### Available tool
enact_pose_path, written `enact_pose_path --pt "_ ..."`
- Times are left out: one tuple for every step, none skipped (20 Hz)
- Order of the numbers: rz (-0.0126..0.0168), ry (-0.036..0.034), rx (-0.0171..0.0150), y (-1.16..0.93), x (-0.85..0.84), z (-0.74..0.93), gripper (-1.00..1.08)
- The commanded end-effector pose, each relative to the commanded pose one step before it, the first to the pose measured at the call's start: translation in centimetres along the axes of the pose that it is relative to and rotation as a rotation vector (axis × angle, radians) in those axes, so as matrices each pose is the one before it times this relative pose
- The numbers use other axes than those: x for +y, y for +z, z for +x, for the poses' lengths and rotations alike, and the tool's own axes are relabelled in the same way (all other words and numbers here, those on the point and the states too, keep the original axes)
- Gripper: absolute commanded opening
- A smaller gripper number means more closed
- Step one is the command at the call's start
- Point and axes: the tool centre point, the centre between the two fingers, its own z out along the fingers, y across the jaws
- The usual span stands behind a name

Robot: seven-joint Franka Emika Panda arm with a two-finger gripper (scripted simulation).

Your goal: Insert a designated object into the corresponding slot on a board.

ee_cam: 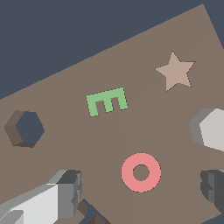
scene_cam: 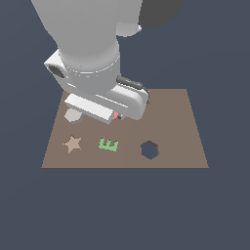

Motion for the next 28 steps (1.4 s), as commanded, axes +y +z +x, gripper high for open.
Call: enact_pose_path --pt "0.00062 0.11653 0.00263 1.028 1.634 1.006 1.00" --pt "0.00055 0.05090 0.00113 0.445 0.691 0.447 1.00" --pt "0.00055 0.04980 0.00109 0.435 0.677 0.437 1.00" --pt "0.00055 0.04804 0.00104 0.420 0.654 0.421 1.00" --pt "0.00054 0.04622 0.00099 0.404 0.630 0.404 1.00" --pt "0.00053 0.04437 0.00093 0.387 0.606 0.387 1.00" --pt "0.00052 0.04247 0.00088 0.371 0.580 0.369 1.00" --pt "0.00051 0.04054 0.00083 0.354 0.555 0.352 1.00" --pt "0.00049 0.03857 0.00077 0.337 0.529 0.333 1.00" --pt "0.00047 0.03657 0.00072 0.320 0.502 0.314 1.00" --pt "0.00045 0.03455 0.00066 0.302 0.475 0.296 1.00" --pt "0.00043 0.03250 0.00060 0.285 0.448 0.277 1.00" --pt "0.00041 0.03040 0.00055 0.267 0.420 0.258 1.00" --pt "0.00039 0.02829 0.00049 0.248 0.391 0.238 1.00" --pt "0.00036 0.02615 0.00044 0.230 0.363 0.219 1.00" --pt "0.00034 0.02399 0.00038 0.212 0.333 0.199 1.00" --pt "0.00032 0.02179 0.00032 0.193 0.303 0.179 1.00" --pt "0.00029 0.01958 0.00027 0.174 0.273 0.159 1.00" --pt "0.00027 0.01734 0.00022 0.155 0.243 0.139 1.00" --pt "0.00024 0.01508 0.00017 0.135 0.212 0.119 1.00" --pt "0.00020 0.01281 0.00014 0.115 0.180 0.101 1.00" --pt "0.00017 0.01049 0.00010 0.095 0.148 0.081 1.00" --pt "0.00013 0.00817 0.00007 0.074 0.115 0.063 1.00" --pt "0.00010 0.00586 0.00005 0.053 0.083 0.045 1.00" --pt "0.00006 0.00352 0.00003 0.032 0.050 0.027 1.00" --pt "0.00002 0.00120 0.00001 0.011 0.017 0.010 1.00" --pt "-0.00079 -0.00665 -0.00021 -0.038 -0.052 -0.027 1.00" --pt "0.00000 0.00000 0.00000 0.042 -0.005 -0.010 1.00"
